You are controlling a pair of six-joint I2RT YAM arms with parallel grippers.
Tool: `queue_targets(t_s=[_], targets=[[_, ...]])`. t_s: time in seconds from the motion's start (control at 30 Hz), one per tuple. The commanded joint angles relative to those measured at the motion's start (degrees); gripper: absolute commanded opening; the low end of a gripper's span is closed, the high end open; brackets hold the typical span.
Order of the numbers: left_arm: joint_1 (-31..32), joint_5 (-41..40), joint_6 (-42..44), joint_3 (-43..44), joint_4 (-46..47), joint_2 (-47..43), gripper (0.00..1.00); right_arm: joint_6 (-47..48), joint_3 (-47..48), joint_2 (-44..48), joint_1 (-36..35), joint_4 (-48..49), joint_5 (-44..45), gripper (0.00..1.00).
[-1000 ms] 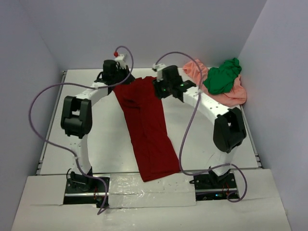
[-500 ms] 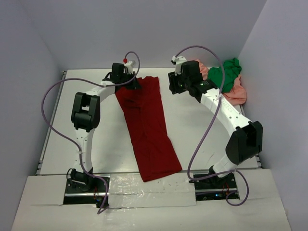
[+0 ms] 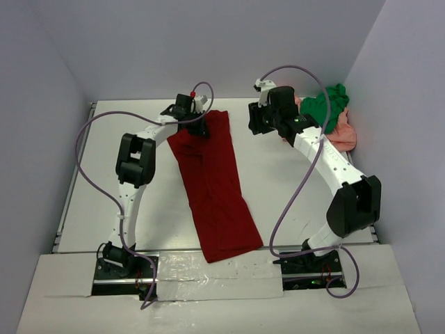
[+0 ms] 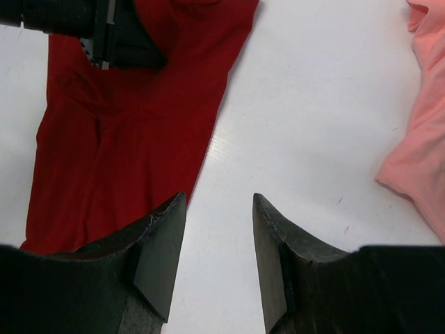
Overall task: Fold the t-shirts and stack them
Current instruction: Fold the tshirt
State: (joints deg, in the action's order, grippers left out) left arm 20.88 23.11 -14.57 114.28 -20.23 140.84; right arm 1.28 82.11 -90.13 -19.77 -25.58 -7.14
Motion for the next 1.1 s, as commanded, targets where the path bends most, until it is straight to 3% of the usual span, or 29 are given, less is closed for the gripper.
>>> queue_targets(t_s=[0.0, 0.17, 0.57, 0.8, 0.97, 1.07], targets=[[-0.14, -5.27, 0.59, 3.14, -5.43, 0.23, 0.0, -0.75, 0.34, 3.64, 0.87, 0.1, -1.21, 0.51], [-0.32, -8.61, 1.38, 4.63, -5.44, 2.16, 0.0, -0.93, 0.16, 5.57, 1.4, 0.01, -2.35, 0.51], [-0.49, -11.25, 4.46, 21.06, -5.7, 12.88, 0.0, -1.19, 0.95, 9.62, 2.72, -0.78, -3.5, 0.51], [-0.41, -13.61, 5.6, 20.37, 4.91, 11.74, 0.0, -1.19, 1.22, 9.88, 2.89, -0.78, -4.2, 0.52], [-0.67, -15.74, 6.13, 23.88, 5.99, 13.76, 0.0, -1.19, -0.19, 10.23, 2.89, -0.26, -4.38, 0.52], [-0.76, -16.52, 6.13, 19.0, 10.46, 10.97, 0.0, -0.84, -1.24, 9.45, 2.98, 0.27, -5.34, 0.53]])
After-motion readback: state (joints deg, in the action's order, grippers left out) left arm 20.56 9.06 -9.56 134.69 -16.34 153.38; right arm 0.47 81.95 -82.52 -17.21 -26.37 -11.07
